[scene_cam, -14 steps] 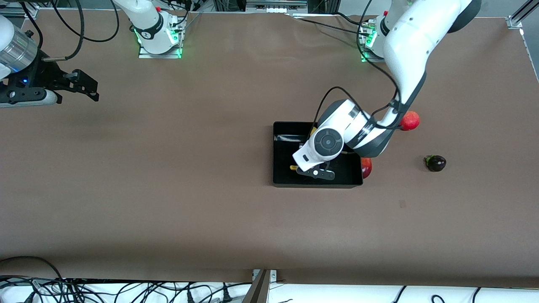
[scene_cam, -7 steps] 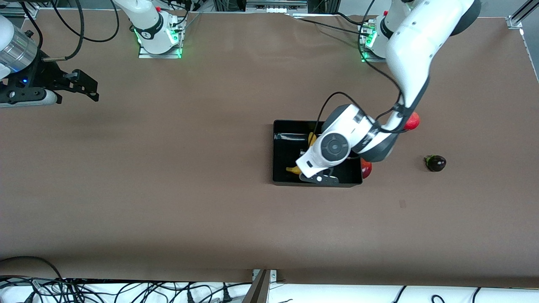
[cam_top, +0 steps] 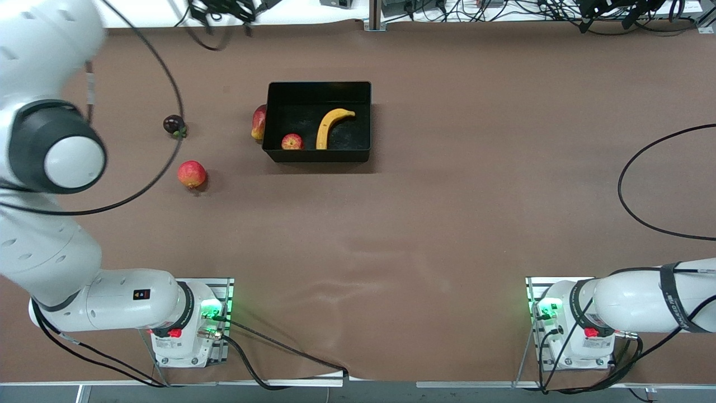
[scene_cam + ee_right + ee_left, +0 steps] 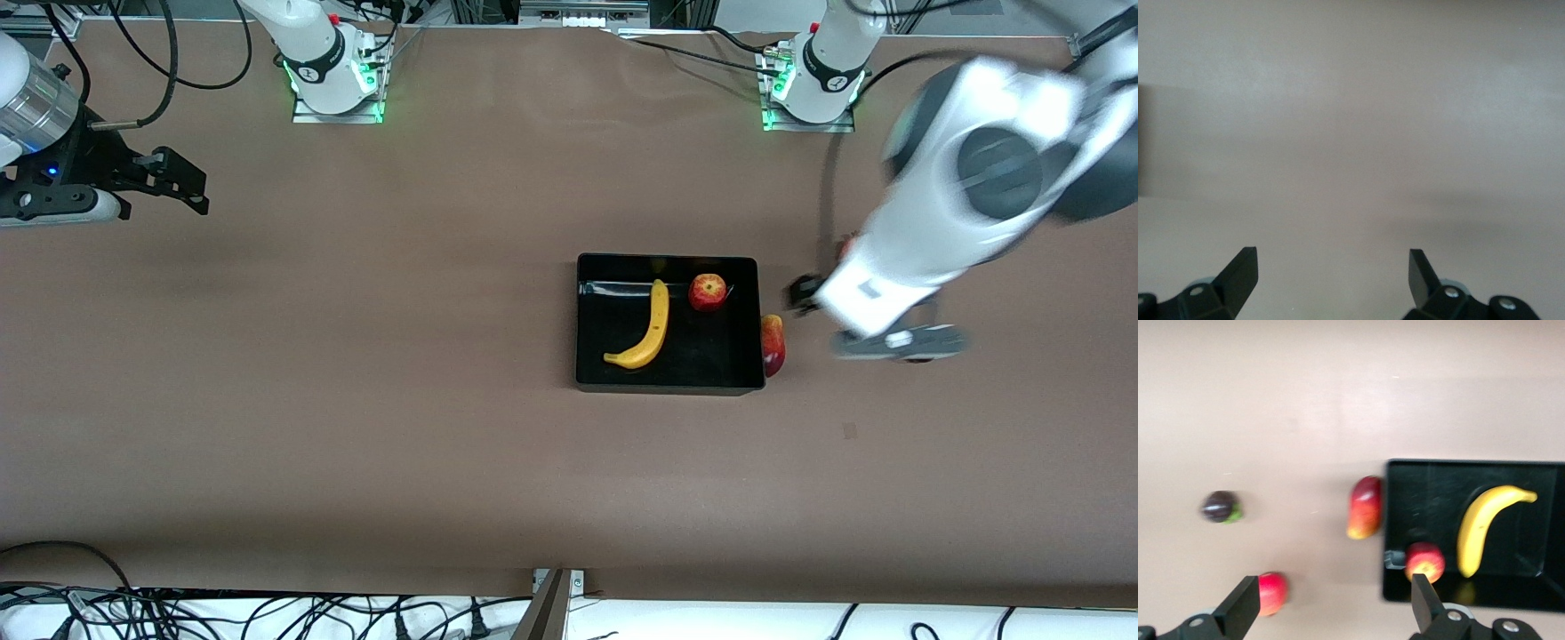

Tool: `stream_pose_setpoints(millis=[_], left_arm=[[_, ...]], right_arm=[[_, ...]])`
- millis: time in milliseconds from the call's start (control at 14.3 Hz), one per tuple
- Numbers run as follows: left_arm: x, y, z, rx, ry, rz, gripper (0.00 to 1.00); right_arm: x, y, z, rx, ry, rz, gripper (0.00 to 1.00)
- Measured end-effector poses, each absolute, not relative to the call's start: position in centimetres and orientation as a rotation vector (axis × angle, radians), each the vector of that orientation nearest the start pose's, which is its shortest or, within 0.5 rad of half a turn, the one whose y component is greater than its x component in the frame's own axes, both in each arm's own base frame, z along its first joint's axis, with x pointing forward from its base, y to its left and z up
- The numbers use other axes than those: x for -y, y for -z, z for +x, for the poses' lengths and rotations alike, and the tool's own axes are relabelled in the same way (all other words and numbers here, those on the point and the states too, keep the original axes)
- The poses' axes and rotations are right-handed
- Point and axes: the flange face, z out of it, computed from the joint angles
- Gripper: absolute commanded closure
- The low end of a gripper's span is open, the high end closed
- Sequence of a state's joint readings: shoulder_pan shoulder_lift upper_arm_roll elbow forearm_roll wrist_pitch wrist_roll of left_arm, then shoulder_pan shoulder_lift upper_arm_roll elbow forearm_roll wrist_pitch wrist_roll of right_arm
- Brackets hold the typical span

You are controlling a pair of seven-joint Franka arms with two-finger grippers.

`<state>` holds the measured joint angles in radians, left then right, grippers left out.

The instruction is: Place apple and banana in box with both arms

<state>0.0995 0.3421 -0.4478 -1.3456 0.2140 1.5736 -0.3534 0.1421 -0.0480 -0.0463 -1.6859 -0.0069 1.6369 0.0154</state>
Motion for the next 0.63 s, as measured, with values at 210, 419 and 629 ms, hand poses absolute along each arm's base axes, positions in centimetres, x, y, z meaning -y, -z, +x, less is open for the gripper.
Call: stream_pose_setpoints(millis=[210, 419, 629], left_arm=[[8.9, -58.2, 61.3, 0.017, -0.076, -3.093, 0.00], [4.1, -59.1, 59.0, -0.086, -0.095, -3.081, 0.00], [3.1, -59.3, 57.4, -0.051, -0.106, -3.074, 0.00]], right_arm=[[-5.1, -60.2, 54.1, 0.127, 0.000, -3.144, 0.00], [-5.1, -60.2, 54.2, 0.127, 0.001, -3.144, 0.00], [-5.1, -60.2, 54.2, 0.127, 0.000, -3.144, 0.00]])
